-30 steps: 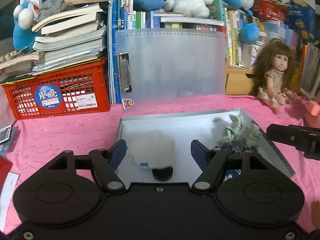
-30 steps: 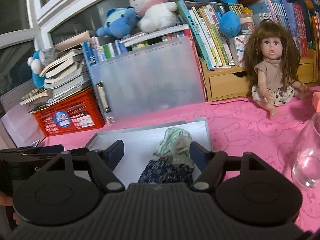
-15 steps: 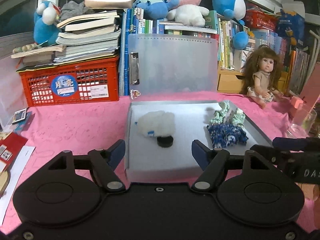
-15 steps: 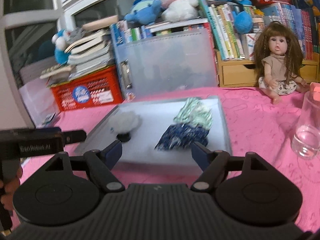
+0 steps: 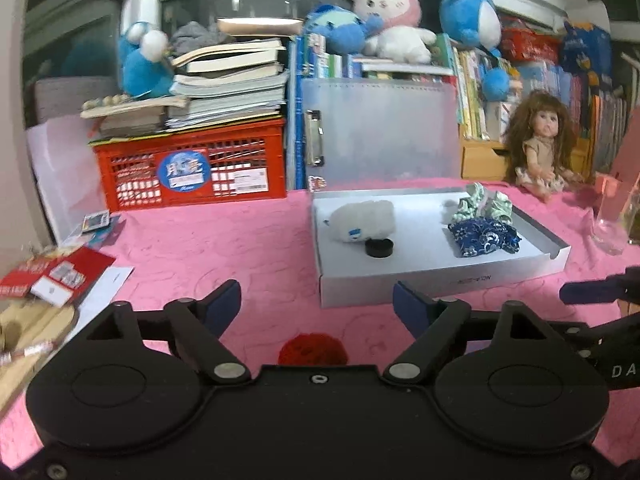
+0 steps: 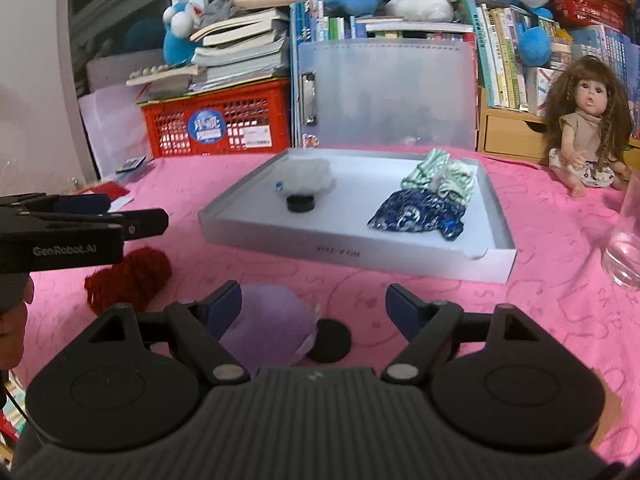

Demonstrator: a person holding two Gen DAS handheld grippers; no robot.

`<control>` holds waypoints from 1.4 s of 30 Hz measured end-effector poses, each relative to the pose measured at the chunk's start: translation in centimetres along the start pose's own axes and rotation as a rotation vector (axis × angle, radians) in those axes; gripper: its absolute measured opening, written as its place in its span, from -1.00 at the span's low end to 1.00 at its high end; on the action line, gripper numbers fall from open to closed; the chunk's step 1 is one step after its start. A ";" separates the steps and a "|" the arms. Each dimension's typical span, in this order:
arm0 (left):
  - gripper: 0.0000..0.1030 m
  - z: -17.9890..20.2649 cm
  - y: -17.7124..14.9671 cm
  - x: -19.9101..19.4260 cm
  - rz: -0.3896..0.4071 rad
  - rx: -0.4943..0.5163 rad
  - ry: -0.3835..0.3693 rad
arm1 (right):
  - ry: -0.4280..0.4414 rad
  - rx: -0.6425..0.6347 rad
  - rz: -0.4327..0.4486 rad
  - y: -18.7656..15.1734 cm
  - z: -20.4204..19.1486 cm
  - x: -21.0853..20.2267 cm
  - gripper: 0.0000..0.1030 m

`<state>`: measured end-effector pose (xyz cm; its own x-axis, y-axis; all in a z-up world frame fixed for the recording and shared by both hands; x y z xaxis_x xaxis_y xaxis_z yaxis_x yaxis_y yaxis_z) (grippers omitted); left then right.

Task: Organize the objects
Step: 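Grasp the red knitted ball with the left gripper while the right grasps the purple fluffy ball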

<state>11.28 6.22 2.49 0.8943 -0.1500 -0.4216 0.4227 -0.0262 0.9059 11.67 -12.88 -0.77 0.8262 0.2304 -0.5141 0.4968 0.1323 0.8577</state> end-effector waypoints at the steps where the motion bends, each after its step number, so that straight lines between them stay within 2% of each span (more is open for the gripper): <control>1: 0.65 -0.2 -0.3 -0.2 0.003 -0.013 -0.004 | 0.001 -0.003 -0.002 -0.2 -0.2 0.0 0.69; 10: 0.65 -1.3 -2.6 0.1 -0.040 -0.088 0.014 | 0.021 0.012 -0.024 -1.5 -0.8 0.2 0.69; 14: 0.48 -1.4 -3.0 0.4 -0.052 -0.117 0.002 | 0.026 0.016 -0.031 -1.7 -1.0 0.5 0.69; 26: 0.21 -1.1 -4.2 0.5 -0.082 -0.150 -0.022 | 0.035 -0.026 -0.017 -1.9 -2.1 0.5 0.69; 34: 0.17 -1.1 -4.6 0.7 -0.100 -0.162 -0.028 | 0.028 -0.078 -0.014 -2.2 -3.0 0.5 0.69; 36: 0.12 -1.1 -4.7 0.8 -0.101 -0.165 -0.028 | 0.024 -0.083 -0.014 -2.3 -3.1 0.5 0.69; 40: -0.14 -1.2 -4.7 0.8 -0.107 -0.176 -0.030 | 0.027 -0.100 -0.020 -2.5 -3.3 0.6 0.69; 42: -0.20 -1.3 -4.7 0.8 -0.106 -0.181 -0.026 | 0.028 -0.117 -0.017 -2.6 -3.5 0.5 0.59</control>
<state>10.17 7.48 -2.15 0.8405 -0.1810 -0.5107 0.5355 0.1346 0.8337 9.86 -9.70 -3.23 0.8093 0.2540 -0.5297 0.4750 0.2474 0.8445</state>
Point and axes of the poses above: each gripper's, at about its wrist camera, not at the fingertips, and x roughly the way its jaws point, z to its right, y to its top, the point moved 5 cm from there along x, roughly the way its jaws point, and after that the axes turned 9 degrees about -y, right-handed, at the moved point
